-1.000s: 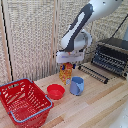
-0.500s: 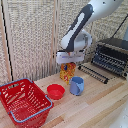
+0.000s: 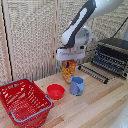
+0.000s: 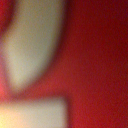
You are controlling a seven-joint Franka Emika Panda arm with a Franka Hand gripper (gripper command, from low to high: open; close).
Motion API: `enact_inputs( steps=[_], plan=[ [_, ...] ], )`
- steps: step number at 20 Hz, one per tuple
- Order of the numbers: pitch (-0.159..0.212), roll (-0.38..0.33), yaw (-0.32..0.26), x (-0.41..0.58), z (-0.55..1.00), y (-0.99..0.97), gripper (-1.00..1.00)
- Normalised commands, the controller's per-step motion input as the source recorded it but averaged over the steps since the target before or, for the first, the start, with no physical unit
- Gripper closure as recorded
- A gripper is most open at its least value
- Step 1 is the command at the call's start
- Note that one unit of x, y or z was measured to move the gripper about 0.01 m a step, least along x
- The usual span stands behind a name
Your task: Carefully direct your gripping tool toward the mac and cheese carton. Clutch the mac and cheese carton gently but firmly in your gripping tool. Slide your gripping tool, with the carton in hand, above the container. Loosen your grip, letting the carton of mac and cheese effortlessly fall into the container.
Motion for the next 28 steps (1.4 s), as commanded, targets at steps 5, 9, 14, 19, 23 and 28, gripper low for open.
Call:
enact_inputs(
  steps=[5,9,14,19,23,28],
  plan=[
    [0.071,0.094,0.000,0.119,0.77,0.44,1.00],
    [0.026,0.094,0.000,0.091,0.79,0.59,1.00],
    [0.050,0.101,0.000,0.066,0.79,0.65,1.00],
    [0.033,0.135,0.000,0.022,0.61,0.77,1.00],
    [0.036,0.063,0.000,0.000,0.36,0.91,1.00],
    [0.045,0.006,0.001,0.008,0.13,0.98,1.00]
  ],
)
